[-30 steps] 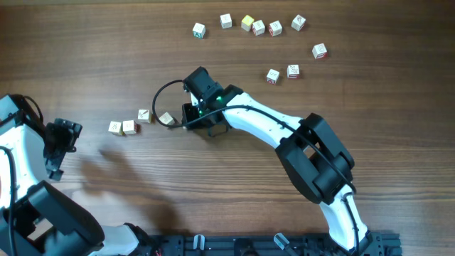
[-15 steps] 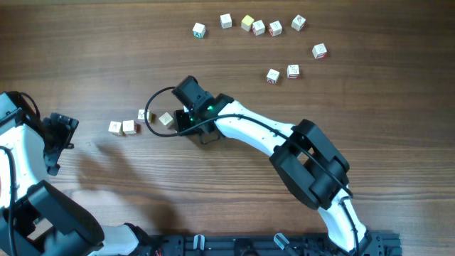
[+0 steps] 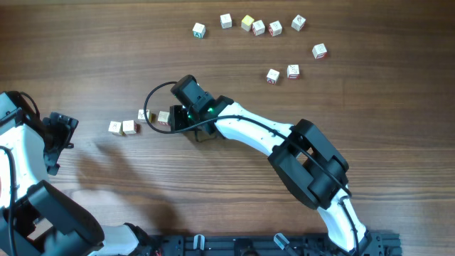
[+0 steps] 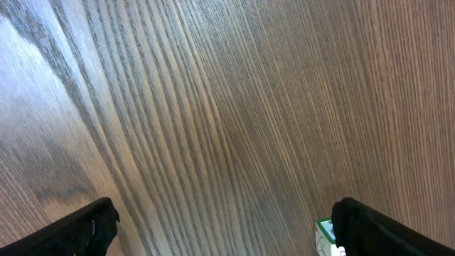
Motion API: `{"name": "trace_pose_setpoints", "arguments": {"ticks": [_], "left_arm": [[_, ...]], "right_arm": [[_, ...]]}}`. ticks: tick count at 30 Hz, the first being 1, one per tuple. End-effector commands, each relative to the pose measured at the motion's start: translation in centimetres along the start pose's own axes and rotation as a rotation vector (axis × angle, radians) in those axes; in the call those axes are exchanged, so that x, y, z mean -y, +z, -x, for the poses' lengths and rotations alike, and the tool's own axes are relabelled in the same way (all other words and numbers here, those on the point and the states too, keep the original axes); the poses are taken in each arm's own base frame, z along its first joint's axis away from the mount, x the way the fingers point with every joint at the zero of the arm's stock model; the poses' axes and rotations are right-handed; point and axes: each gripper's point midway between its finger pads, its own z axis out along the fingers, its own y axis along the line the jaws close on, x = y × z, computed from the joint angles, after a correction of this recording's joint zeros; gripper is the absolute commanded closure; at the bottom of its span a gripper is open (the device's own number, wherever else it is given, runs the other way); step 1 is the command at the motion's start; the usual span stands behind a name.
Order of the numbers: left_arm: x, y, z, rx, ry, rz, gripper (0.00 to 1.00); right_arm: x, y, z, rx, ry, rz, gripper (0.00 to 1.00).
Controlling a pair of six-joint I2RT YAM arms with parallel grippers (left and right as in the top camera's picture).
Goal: Form a horizontal line
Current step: 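Carry the red M block to the row's right end and lower it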
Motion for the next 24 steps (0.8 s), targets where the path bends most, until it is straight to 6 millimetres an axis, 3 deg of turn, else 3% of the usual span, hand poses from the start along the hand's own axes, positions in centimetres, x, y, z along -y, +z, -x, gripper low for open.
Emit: {"name": "trace_pose_setpoints", "arguments": {"ticks": [1,7,9,16,17,18,19,22,24], "left_arm": [[0.1,0.2,0.1,-0.008,0.010,-0.007,0.00],[0.1,0.2,0.1,-0.007,0.010,-0.007,0.00],[0.1,0.2,0.1,-0.007,0.010,-0.007,0.00],[0.1,0.3,0.1,-0.009,0.011,-0.006,0.00],[0.1,0.4,0.0,-0.011,0.011,-0.005,0.04],[0.1,0.5,0.0,-0.013,0.011,-0.003,0.15],[0.0,0.6,-0.1,-0.018,0.012,-0.001,0.25],[-0.1,1.4,-0.4,-0.039,0.012,0.014,0.62],[-0.2,1.9,-0.6,-0.053,0.013,0.023,0.74]], "right_arm": [[1.4,1.2,-1.0,-0.020,0.003,-0.039,0.29],[2.4,0.8,-1.1,-0.049,0.022,-0.062,0.00],[2.7,0.1,-0.8,-0.061,0.038,-0.058,0.01],[3.3,-5.8,3.4,0.018,0.096,-0.052,0.00],[3.4,-6.1,3.7,0.026,0.099,-0.050,0.03],[3.6,-6.2,3.9,0.028,0.094,-0.051,0.12],[3.7,-6.2,3.9,0.028,0.079,-0.053,0.29],[4.9,-5.8,3.2,0.008,0.008,-0.106,0.63],[6.1,-5.4,2.9,0.008,0.013,-0.164,0.70]]}}
